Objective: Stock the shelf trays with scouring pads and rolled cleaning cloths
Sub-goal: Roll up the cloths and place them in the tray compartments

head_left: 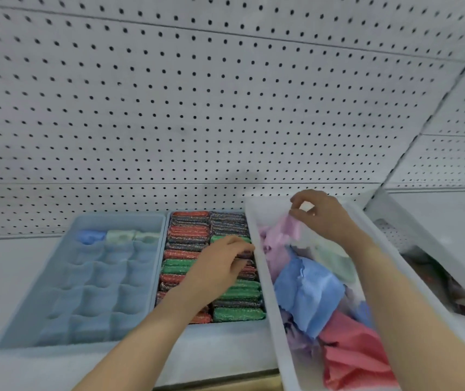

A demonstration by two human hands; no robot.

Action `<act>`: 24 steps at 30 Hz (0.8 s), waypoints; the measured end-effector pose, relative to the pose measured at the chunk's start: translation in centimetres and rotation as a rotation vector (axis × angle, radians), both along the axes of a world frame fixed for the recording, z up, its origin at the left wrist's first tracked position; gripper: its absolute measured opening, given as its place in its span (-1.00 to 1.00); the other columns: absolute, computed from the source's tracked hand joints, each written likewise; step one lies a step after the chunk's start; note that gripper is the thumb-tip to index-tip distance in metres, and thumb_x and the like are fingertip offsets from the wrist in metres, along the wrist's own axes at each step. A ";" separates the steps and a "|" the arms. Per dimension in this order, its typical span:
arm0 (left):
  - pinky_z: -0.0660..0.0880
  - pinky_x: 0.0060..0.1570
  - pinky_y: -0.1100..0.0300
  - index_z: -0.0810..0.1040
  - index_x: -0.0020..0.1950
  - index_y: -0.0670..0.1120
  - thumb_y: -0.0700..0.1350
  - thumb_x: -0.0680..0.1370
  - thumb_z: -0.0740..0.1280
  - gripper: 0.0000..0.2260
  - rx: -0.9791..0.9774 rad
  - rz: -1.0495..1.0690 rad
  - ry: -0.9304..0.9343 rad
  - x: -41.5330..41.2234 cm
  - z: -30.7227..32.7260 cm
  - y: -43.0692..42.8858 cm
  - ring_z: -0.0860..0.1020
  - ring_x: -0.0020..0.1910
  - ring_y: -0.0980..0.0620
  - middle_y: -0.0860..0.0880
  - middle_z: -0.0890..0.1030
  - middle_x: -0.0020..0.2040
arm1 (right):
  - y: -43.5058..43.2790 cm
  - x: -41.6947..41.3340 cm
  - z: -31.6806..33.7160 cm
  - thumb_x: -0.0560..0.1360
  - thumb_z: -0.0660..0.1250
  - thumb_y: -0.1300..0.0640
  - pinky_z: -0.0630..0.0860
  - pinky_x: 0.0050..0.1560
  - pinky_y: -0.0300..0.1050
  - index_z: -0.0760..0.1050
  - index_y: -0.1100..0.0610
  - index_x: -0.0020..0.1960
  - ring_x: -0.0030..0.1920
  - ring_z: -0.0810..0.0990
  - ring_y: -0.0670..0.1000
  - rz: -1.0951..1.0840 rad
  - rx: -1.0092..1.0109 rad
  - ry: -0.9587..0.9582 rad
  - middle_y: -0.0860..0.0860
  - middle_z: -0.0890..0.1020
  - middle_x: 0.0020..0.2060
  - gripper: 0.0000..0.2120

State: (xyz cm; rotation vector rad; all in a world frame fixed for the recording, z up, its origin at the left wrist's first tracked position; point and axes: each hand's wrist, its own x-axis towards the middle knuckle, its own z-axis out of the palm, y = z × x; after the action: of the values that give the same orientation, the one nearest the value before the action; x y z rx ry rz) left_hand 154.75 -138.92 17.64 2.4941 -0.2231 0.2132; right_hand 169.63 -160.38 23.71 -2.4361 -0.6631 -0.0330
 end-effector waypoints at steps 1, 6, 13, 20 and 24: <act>0.43 0.21 0.30 0.53 0.31 0.06 -0.13 0.60 0.29 -0.71 -0.082 0.037 0.025 -0.3 0.6 0.1 0.51 0.13 0.20 0.12 0.53 0.24 | 0.2 -0.4 1.4 0.50 0.38 0.20 0.42 -0.05 -0.28 0.51 0.02 -0.19 0.00 0.55 -0.06 0.012 0.120 0.035 -0.08 0.63 0.04 -0.86; 0.43 0.27 0.23 0.43 0.39 0.10 0.11 0.52 0.38 -0.55 -0.501 0.126 0.143 -0.8 4.2 0.6 0.49 0.17 0.33 0.21 0.52 0.28 | 2.6 -2.9 6.8 0.57 0.31 0.18 0.35 -0.12 -0.16 0.50 0.12 -0.09 -0.16 0.48 -0.04 0.069 0.581 0.157 -0.03 0.56 -0.24 -0.94; 0.48 0.29 0.03 0.47 0.35 -0.14 0.13 0.39 0.46 -0.39 -1.334 0.106 0.249 -1.1 9.1 1.7 0.60 0.18 -0.03 -0.07 0.62 0.21 | 7.4 -6.7 8.8 0.61 0.25 0.17 0.36 -0.32 -0.20 0.46 0.10 -0.09 -0.31 0.44 0.02 0.196 0.744 0.426 0.06 0.55 -0.30 -0.89; 0.61 -0.03 -0.12 0.65 -0.07 -0.09 -0.15 0.49 0.46 -0.94 -1.149 0.432 -0.136 -2.7 11.8 5.1 0.66 -0.05 -0.19 -0.15 0.71 -0.10 | 9.9 -9.8 7.4 0.49 0.45 0.13 0.54 -0.02 -0.12 0.52 0.00 0.15 -0.09 0.65 0.02 0.414 0.477 0.537 0.01 0.69 -0.10 -0.74; 0.48 -0.32 0.18 0.65 -0.22 0.06 -0.06 0.42 0.52 -0.93 -0.798 0.424 -0.207 -4.1 12.9 6.5 0.55 -0.40 0.16 0.11 0.64 -0.38 | 12.7 -11.3 9.0 0.45 0.47 0.22 0.59 0.05 -0.14 0.55 0.07 0.19 0.00 0.67 0.01 0.469 0.536 0.344 0.01 0.70 -0.04 -0.66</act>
State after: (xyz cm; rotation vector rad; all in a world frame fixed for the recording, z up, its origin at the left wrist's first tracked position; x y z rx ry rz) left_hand 150.69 -132.37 30.54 1.6920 0.2708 0.6037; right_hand 158.30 -147.68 32.70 -1.6795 -0.9096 0.3446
